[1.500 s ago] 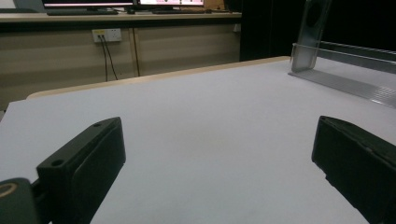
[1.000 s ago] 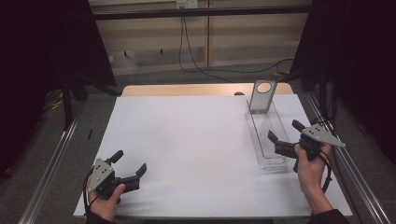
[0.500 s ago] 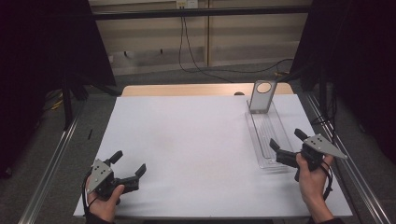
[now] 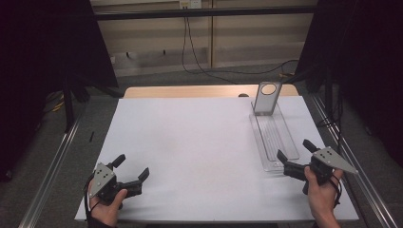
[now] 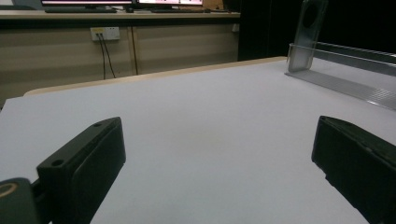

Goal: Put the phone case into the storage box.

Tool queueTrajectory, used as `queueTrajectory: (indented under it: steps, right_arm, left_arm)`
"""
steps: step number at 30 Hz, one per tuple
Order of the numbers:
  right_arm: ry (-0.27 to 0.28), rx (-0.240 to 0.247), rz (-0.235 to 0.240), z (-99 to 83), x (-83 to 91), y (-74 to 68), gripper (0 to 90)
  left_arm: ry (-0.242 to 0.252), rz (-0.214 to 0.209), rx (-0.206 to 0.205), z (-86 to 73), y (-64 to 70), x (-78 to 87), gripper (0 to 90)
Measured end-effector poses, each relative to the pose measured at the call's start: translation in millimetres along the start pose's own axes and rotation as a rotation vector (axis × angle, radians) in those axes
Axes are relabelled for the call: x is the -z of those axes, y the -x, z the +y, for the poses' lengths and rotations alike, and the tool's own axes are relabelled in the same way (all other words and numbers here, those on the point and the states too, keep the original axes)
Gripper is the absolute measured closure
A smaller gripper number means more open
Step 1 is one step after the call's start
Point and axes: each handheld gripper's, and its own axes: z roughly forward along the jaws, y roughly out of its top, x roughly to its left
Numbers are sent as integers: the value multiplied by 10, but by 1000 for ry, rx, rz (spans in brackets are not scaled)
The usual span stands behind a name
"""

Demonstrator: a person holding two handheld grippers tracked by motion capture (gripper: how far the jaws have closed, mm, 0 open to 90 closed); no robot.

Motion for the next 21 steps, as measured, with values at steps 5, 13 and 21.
queueTrajectory:
  steps: [5, 13, 21]
  right_arm:
    - [-5, -7, 2, -44, 61, 7, 5]
    - [1, -16, -19, -101, 194, 38, 4]
    - [-15, -4, -12, -197, 303, 12, 2]
  left_arm:
    - [-1, -1, 3, -3, 5, 1, 28]
    - [-3, -3, -4, 1, 19, 18, 28]
    - [-14, -4, -2, -16, 41, 35, 28]
